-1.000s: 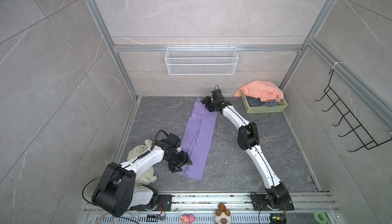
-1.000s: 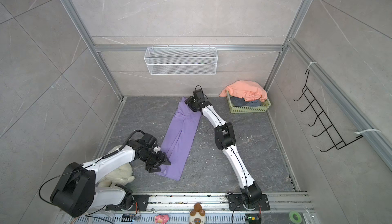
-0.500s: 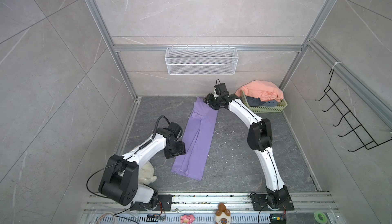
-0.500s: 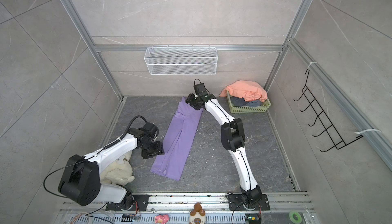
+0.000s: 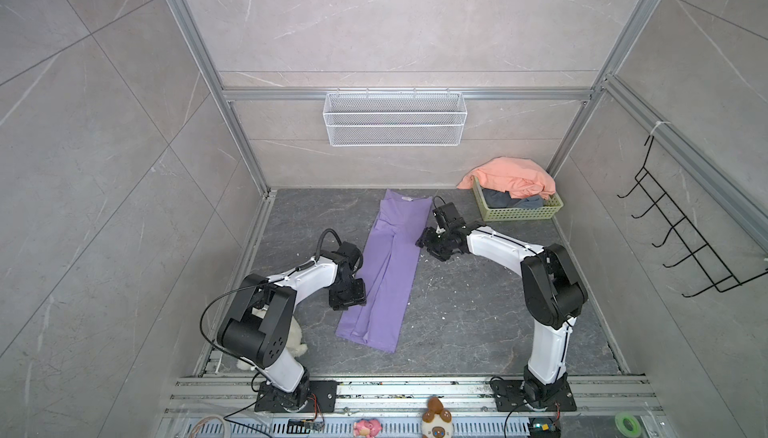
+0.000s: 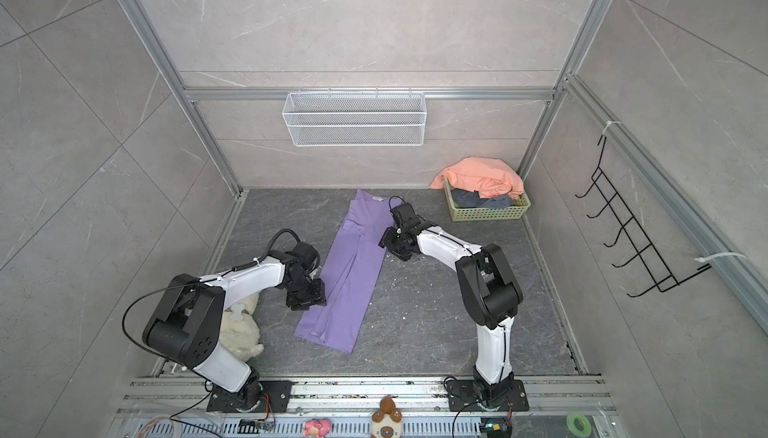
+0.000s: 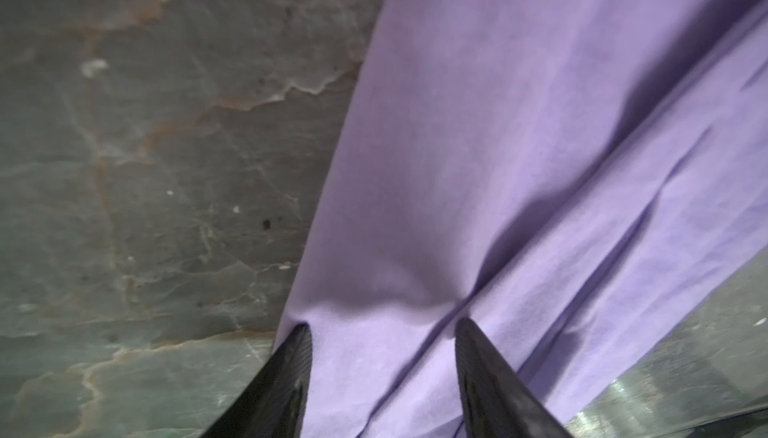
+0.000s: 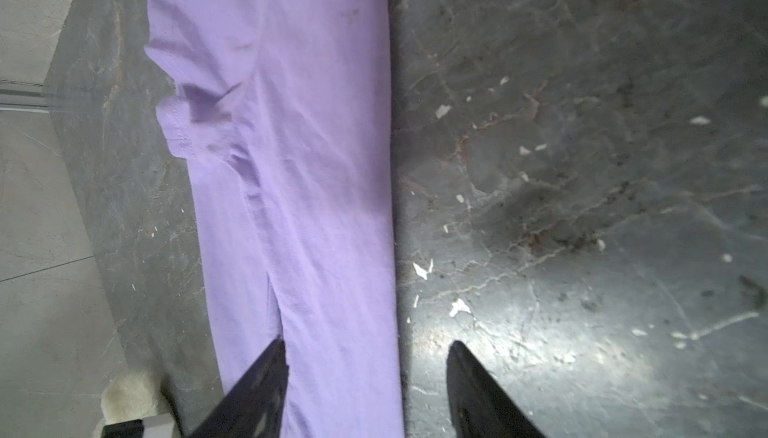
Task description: Fold and stack the t-shirts
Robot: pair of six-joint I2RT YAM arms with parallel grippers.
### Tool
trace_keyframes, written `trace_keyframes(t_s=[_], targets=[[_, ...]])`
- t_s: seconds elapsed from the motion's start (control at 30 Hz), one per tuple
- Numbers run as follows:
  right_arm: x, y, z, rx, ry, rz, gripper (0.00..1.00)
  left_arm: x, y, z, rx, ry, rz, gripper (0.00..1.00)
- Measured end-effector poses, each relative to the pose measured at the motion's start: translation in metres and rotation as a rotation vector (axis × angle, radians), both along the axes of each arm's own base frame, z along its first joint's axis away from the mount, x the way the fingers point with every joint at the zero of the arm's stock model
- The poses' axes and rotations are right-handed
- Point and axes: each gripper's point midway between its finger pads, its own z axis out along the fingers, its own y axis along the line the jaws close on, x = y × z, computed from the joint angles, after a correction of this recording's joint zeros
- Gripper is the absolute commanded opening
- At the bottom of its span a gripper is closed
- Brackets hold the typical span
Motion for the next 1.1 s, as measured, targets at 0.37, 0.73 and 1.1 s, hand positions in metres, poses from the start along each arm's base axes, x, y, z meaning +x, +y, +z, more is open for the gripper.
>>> trace_keyframes(t_s=[0.37, 0.73, 1.1], targets=[[0.079, 0.041, 0.009, 0.03, -0.105, 0.024, 0.62, -0.004, -0.008, -0.007, -0.048, 0.001, 0.145, 0.57], [0.128, 0.068, -0.032, 0.034, -0.056, 0.066, 0.61, -0.026, -0.103, -0.004, -0.23, -0.024, 0.07, 0.57], [0.156, 0.05, -0.032, 0.05, -0.044, 0.05, 0.6, -0.055, -0.163, 0.003, -0.324, -0.016, 0.076, 0.6]])
